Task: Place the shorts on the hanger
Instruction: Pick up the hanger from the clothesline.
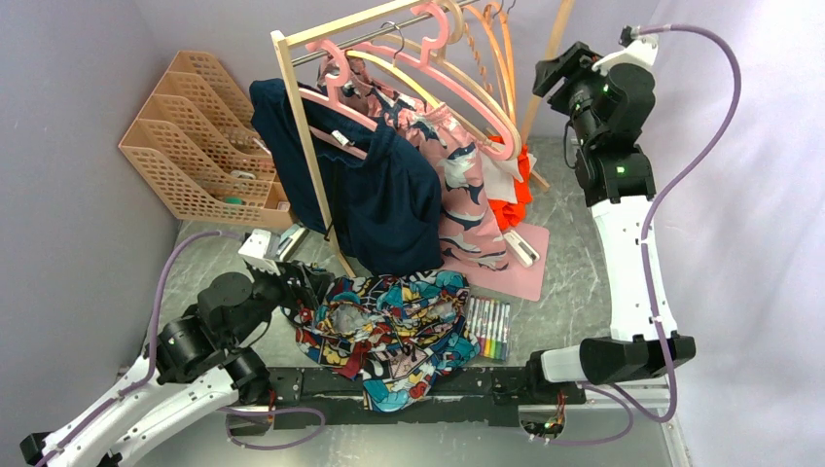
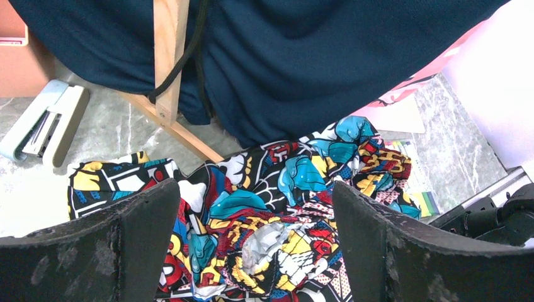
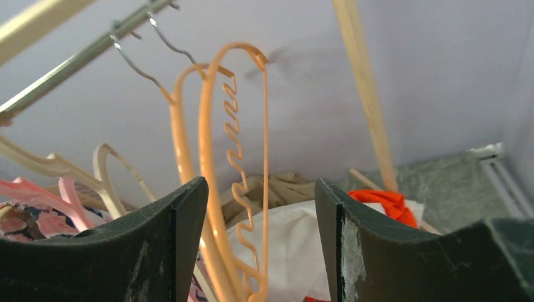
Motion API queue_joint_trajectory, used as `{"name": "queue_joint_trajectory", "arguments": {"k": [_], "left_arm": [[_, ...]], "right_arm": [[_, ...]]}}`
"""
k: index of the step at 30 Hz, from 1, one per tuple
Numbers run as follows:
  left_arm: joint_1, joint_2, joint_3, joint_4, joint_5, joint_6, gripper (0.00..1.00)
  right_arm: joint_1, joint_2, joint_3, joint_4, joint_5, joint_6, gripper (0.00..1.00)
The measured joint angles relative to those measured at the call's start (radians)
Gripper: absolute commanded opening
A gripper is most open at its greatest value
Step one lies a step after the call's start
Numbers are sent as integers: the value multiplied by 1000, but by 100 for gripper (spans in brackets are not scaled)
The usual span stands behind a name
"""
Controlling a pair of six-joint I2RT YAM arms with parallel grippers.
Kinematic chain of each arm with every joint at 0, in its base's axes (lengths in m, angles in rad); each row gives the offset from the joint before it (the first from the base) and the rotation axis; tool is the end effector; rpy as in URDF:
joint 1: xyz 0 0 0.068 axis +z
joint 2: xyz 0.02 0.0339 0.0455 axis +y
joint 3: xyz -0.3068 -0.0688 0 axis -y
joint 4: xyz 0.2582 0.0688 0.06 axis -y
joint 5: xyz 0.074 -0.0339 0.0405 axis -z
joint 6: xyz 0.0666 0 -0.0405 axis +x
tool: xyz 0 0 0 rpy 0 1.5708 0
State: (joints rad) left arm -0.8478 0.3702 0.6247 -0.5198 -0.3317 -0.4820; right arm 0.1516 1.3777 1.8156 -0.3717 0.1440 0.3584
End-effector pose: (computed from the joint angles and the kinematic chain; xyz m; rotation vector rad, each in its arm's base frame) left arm 0.0830 -0.0613 0.3117 0.1038 1.8650 -0.6299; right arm 0.3070 0.0372 0.5877 0.2713 1.4882 0.3012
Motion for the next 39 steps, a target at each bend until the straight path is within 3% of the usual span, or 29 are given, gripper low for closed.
{"name": "queue_joint_trajectory", "arguments": {"k": [5, 15, 26, 39], "left_arm": [[0, 6, 0, 1, 12, 1, 94], [0, 22, -4, 7, 24, 11, 93], [0, 53, -5, 13, 26, 15, 92], [0, 67, -5, 22, 42, 23, 92]], "right_arm": [[-79, -27, -192, 114, -163, 111, 68], [-75, -107, -321, 291, -386, 126, 66], [71, -211, -382, 289, -421, -19, 58], [103, -217, -414, 238, -403, -63, 58]]}}
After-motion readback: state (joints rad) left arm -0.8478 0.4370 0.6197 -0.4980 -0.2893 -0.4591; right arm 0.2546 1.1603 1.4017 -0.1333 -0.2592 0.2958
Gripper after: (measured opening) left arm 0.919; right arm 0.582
